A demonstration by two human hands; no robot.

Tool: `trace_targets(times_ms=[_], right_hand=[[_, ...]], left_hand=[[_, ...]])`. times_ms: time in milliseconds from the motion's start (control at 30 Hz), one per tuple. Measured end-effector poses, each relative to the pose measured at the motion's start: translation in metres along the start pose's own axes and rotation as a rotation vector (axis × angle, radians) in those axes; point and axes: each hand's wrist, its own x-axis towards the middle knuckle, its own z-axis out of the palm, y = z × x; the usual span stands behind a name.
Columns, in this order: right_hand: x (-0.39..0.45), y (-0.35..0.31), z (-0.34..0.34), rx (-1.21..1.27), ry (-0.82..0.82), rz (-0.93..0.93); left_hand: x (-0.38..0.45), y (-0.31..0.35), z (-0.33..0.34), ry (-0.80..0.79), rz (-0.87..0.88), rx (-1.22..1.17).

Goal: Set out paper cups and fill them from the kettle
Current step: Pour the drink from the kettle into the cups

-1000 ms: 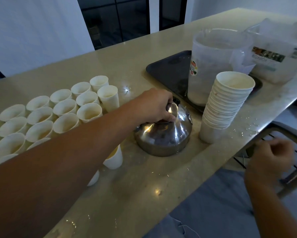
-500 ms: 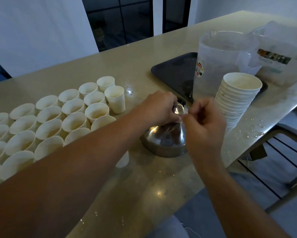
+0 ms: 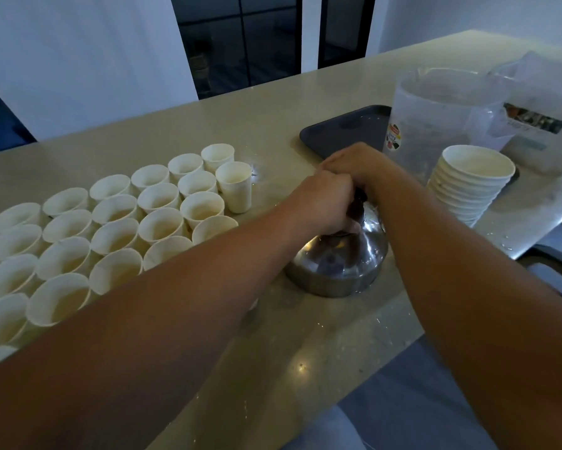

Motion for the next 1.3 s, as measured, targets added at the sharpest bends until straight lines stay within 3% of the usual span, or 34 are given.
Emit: trace_targets(times_ms=[67, 233, 600, 900, 1067, 1300], right_hand=[[-0.001, -0.003, -0.011, -0.206, -0.150, -0.020], [0.008, -0.004, -0.014, -0.363, -0.221, -0.139], [0.009, -0.013, -0.013, -0.346, -0.215, -0.184], [0.015, -0.015, -0.019, -0.309, -0.132, -0.078], [0.013, -0.016, -0.020, -0.369, -0.223, -0.081], [0.013, -0.010, -0.014, -0.334, -0.199, -0.098]], left_hand=[[0.002, 0.001, -0.002, -0.024, 0.019, 0.025], [0.001, -0.002, -0.006, -0.097, 0.037, 0.040], [-0.003, -0.010, -0.012, -0.245, 0.080, 0.084], [0.003, -0.011, -0.011, -0.103, 0.048, 0.147], [0.011, 0.002, -0.005, -0.030, -0.023, 0.234], [0.022, 0.020, 0.012, -0.116, -0.114, 0.204]])
